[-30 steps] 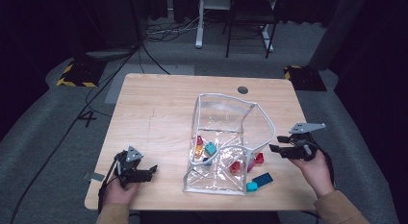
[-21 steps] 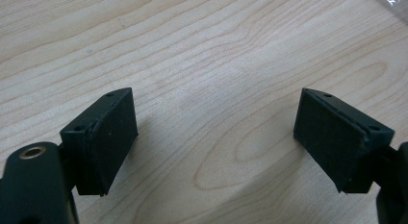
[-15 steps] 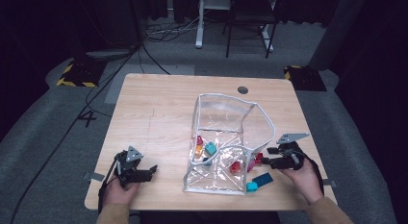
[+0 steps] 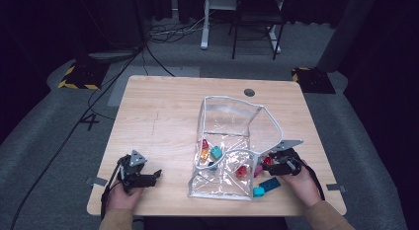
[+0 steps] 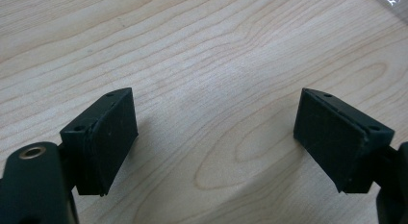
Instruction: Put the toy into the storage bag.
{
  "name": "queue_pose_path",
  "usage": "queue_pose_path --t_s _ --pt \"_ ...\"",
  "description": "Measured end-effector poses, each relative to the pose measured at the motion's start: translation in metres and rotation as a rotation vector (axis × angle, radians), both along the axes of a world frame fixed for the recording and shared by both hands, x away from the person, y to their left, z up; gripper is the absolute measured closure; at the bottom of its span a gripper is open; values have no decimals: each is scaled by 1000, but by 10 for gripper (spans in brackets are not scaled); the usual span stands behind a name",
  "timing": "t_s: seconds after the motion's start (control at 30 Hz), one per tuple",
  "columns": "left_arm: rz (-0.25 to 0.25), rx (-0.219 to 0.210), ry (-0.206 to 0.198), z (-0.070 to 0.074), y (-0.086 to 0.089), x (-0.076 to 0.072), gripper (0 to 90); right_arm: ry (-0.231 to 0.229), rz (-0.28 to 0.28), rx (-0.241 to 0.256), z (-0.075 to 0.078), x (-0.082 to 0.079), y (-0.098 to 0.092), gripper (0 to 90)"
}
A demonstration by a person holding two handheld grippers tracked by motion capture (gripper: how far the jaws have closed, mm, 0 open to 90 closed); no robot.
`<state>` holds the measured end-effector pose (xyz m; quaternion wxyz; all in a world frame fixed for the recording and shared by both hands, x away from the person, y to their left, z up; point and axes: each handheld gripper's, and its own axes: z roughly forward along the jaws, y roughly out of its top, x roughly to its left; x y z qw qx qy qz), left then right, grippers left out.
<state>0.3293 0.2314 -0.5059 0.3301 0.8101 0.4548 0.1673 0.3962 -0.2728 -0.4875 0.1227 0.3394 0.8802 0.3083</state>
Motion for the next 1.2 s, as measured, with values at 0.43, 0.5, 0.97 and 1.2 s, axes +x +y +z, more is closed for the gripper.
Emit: queue_pose_path --t_s 0.43,0.5,0.97,1.2 --pt "1 0 -1 0 0 0 156 -11 -36 4 10 -2 -9 500" --pt "2 0 -1 0 0 0 156 -13 -40 11 14 -3 -11 500" --pt "3 -1 -3 0 0 0 156 -61 -46 64 58 -10 -27 500" --pt "1 1 0 0 0 0 156 -78 -37 98 81 -14 -33 500"
